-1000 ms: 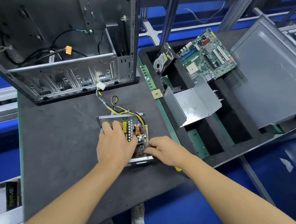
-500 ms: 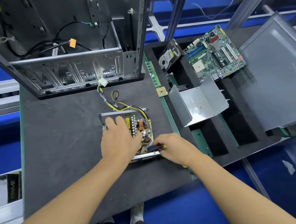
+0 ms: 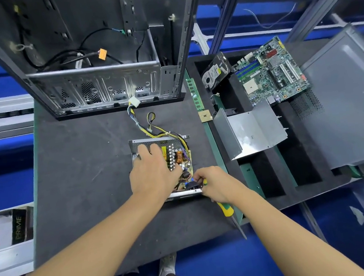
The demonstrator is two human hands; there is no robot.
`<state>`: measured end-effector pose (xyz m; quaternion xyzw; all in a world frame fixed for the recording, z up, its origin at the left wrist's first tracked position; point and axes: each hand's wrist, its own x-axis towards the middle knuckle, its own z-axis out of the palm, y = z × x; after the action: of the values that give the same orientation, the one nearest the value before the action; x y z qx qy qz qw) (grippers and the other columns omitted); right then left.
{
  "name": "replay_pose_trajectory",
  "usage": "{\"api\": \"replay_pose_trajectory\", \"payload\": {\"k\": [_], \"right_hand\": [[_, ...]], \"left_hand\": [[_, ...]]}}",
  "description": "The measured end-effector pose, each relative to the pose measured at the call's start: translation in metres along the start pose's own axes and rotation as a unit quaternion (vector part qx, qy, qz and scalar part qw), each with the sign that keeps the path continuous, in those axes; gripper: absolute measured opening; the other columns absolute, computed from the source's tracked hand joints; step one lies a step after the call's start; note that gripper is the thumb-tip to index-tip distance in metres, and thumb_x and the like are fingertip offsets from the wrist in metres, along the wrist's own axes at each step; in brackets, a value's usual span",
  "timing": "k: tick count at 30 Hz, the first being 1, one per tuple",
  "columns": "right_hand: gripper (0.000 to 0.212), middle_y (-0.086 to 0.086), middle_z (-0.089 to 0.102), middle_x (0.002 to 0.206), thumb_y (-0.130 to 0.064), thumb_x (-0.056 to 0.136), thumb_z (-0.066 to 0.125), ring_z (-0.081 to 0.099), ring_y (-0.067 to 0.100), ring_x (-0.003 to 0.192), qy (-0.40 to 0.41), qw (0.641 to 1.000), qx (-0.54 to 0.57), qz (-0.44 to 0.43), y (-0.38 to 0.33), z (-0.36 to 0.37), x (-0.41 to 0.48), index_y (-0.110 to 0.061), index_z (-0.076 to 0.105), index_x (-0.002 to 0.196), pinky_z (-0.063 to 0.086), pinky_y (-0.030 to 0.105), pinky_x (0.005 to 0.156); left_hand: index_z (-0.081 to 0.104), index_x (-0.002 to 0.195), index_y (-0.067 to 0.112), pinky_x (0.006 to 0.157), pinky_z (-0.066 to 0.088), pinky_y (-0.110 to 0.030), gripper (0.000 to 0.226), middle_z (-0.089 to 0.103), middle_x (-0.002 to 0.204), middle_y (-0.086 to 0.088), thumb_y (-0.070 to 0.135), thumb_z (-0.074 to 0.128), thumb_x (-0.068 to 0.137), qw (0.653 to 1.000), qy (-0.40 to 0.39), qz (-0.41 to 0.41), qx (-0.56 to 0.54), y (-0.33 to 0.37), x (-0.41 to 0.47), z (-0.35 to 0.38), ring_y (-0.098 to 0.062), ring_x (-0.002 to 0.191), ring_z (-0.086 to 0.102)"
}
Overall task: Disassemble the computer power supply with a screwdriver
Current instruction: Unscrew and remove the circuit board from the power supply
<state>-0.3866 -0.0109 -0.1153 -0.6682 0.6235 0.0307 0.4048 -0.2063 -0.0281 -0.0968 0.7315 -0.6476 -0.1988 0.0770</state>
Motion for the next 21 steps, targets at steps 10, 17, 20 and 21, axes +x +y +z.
{"api": "replay_pose_trajectory", "payload": {"k": [10, 17, 20, 21], "right_hand": [[0.024, -0.007, 0.054, 0.091, 0.003, 0.082, 0.052, 0.054, 0.017, 0.038, -0.029, 0.999, 0.037, 0.014, -0.005, -0.004, 0.006, -0.018, 0.059, 0.090, 0.044, 0.022, 0.038], [0.012, 0.001, 0.067, 0.082, -0.011, 0.082, 0.059, 0.057, 0.011, 0.041, 0.075, 0.990, 0.033, 0.117, 0.044, -0.049, -0.014, -0.019, 0.061, 0.073, 0.047, 0.022, 0.041], [0.015, 0.005, 0.066, 0.087, -0.009, 0.085, 0.055, 0.061, 0.022, 0.050, 0.094, 0.971, -0.013, 0.219, 0.075, -0.064, -0.022, -0.018, 0.065, 0.078, 0.059, 0.033, 0.058], [0.019, 0.006, 0.065, 0.092, -0.007, 0.086, 0.051, 0.063, 0.026, 0.055, 0.090, 0.965, -0.030, 0.245, 0.080, -0.066, -0.023, -0.017, 0.067, 0.081, 0.061, 0.036, 0.066]], "left_hand": [[0.042, 0.111, 0.014, 0.070, 0.044, -0.039, 0.064, 0.041, 0.116, -0.009, 0.063, 0.063, 0.076, 0.998, -0.016, 0.018, 0.050, 0.000, 0.003, 0.000, -0.034, 0.098, 0.056], [0.046, 0.112, 0.014, 0.077, 0.052, -0.043, 0.056, 0.040, 0.117, -0.008, 0.054, 0.066, 0.078, 0.999, -0.040, 0.006, 0.002, -0.001, 0.003, -0.004, -0.035, 0.102, 0.054], [0.048, 0.114, 0.015, 0.081, 0.052, -0.046, 0.054, 0.040, 0.117, -0.008, 0.052, 0.066, 0.080, 0.999, -0.045, 0.000, -0.016, 0.000, 0.002, -0.006, -0.035, 0.103, 0.053], [0.048, 0.116, 0.015, 0.082, 0.052, -0.046, 0.053, 0.040, 0.117, -0.008, 0.051, 0.066, 0.080, 0.999, -0.047, -0.003, -0.024, 0.000, 0.002, -0.007, -0.035, 0.103, 0.053]]}}
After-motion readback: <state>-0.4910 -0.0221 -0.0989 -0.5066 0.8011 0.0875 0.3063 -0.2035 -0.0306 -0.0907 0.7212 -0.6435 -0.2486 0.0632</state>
